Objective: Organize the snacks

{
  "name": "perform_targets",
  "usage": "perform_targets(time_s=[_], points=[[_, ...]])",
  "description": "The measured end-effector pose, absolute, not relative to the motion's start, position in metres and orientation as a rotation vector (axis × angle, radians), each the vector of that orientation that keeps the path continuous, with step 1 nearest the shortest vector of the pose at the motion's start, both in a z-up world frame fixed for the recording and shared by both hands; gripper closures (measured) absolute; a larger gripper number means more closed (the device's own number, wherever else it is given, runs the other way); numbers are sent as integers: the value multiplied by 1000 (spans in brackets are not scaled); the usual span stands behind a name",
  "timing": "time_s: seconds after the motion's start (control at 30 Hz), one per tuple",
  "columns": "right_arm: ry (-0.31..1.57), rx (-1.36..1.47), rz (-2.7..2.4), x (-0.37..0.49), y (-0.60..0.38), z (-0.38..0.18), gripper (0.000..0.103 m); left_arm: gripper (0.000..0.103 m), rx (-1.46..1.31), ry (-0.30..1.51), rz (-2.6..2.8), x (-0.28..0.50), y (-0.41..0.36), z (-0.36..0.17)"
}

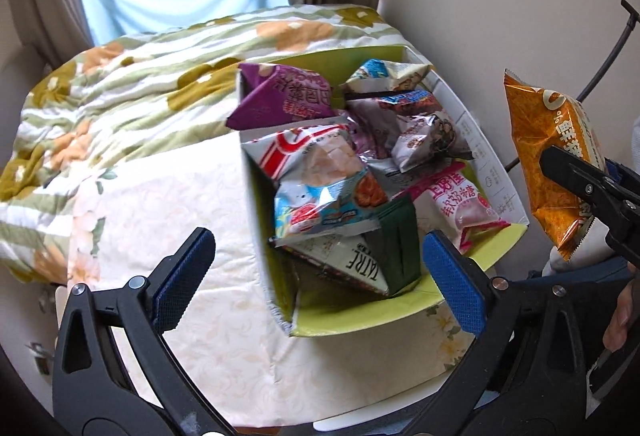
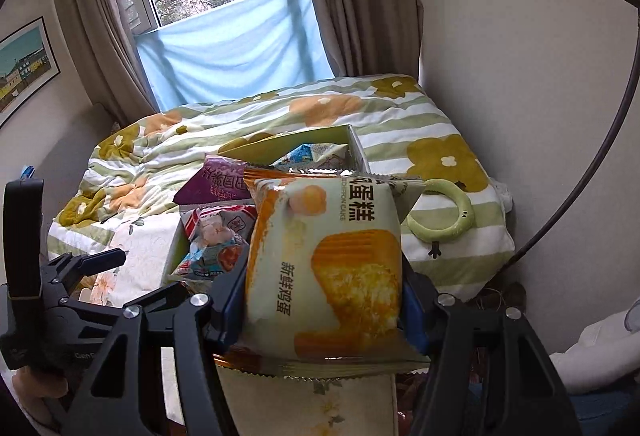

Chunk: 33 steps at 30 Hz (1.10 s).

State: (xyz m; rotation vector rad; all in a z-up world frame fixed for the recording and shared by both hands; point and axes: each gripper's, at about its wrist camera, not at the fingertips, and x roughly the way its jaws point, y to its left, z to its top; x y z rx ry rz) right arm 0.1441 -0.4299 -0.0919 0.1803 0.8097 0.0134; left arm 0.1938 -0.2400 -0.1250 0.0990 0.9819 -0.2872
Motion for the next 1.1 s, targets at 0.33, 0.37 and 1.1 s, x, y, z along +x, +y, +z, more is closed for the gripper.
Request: perform_targets(time_s=[0.33, 0.37, 1.1], points=[[834, 124, 184, 178, -386, -100, 43, 1, 55, 982, -155, 177, -197, -117], [834, 125, 196, 182, -383, -104, 42, 1, 52, 984, -144, 175, -195, -118], [775, 131, 38, 113, -364, -76, 1, 1, 22, 818, -113, 107, -123, -66]])
